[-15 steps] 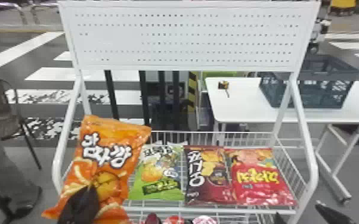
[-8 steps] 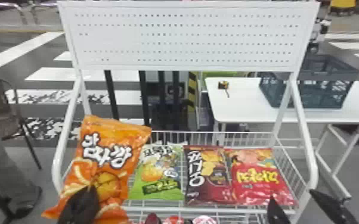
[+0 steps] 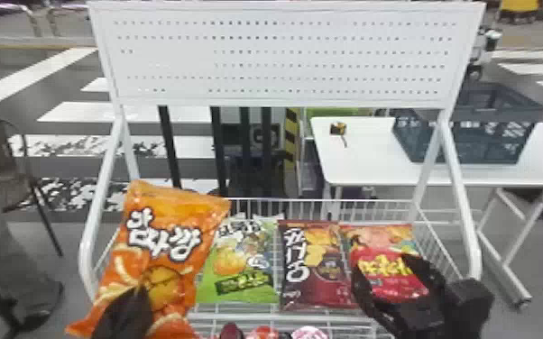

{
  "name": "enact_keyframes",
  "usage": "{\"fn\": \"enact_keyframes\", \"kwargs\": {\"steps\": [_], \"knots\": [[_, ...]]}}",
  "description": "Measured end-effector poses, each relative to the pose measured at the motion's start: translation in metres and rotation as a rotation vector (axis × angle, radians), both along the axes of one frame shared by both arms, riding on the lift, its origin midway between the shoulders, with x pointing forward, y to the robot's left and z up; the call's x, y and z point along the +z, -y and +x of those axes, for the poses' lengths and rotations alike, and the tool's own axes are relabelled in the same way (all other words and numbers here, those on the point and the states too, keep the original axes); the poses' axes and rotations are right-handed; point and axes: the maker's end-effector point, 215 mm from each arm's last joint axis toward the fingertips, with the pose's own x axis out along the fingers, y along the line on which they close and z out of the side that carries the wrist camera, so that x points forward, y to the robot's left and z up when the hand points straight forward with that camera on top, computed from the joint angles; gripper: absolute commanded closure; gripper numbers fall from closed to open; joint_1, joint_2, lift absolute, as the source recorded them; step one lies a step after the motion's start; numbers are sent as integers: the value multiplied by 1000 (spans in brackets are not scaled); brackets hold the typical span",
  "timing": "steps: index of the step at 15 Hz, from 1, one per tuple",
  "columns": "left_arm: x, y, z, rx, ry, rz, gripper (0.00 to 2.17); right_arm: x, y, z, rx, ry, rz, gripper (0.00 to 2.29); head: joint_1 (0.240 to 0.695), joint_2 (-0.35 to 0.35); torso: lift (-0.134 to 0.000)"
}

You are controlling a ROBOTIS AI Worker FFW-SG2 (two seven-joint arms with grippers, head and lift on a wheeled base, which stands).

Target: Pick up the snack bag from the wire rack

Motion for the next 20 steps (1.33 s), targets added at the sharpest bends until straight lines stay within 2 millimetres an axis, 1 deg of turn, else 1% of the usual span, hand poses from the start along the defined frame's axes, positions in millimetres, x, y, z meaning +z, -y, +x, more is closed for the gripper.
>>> {"fn": "enact_keyframes", "kwargs": {"steps": [2, 5, 7, 9, 10, 11, 12, 13, 14, 15, 16, 17, 20], "knots": [[-3, 0, 1, 1, -4, 2, 2020, -13, 12, 27, -36, -20, -23, 117, 499, 0, 0], [-7, 0, 1, 3, -11, 4, 2020, -27, 33, 53, -85, -51, -35, 117, 499, 0, 0], [-8, 0, 2, 3, -12, 4, 2020, -36, 46, 63, -110, -79, -47, 117, 499, 0, 0], [-7, 1, 2, 1, -11, 4, 2020, -49, 54, 67, -118, -118, -50, 130, 499, 0, 0], [-7, 1, 3, 1, -10, 3, 2020, -56, 58, 68, -122, -142, -50, 181, 499, 0, 0], [-7, 2, 3, 0, -9, 3, 2020, -63, 60, 67, -127, -162, -51, 282, 499, 0, 0], [-7, 2, 3, -1, -8, 3, 2020, -68, 62, 66, -129, -179, -53, 431, 499, 0, 0], [-7, 3, 3, -2, -8, 3, 2020, -73, 62, 65, -131, -196, -54, 653, 499, 0, 0], [-7, 3, 3, -3, -8, 3, 2020, -78, 62, 63, -130, -211, -54, 1035, 499, 0, 0], [-7, 3, 3, -4, -8, 3, 2020, -80, 62, 62, -129, -220, -54, 1575, 499, 0, 0], [-7, 4, 3, -4, -8, 3, 2020, -82, 61, 61, -128, -225, -54, 1889, 499, 0, 0], [-7, 4, 3, -4, -8, 3, 2020, -83, 61, 60, -128, -228, -54, 1983, 499, 0, 0], [-7, 4, 3, -5, -9, 3, 2020, -79, 57, 56, -131, -219, -52, 2040, 499, 0, 0]]}}
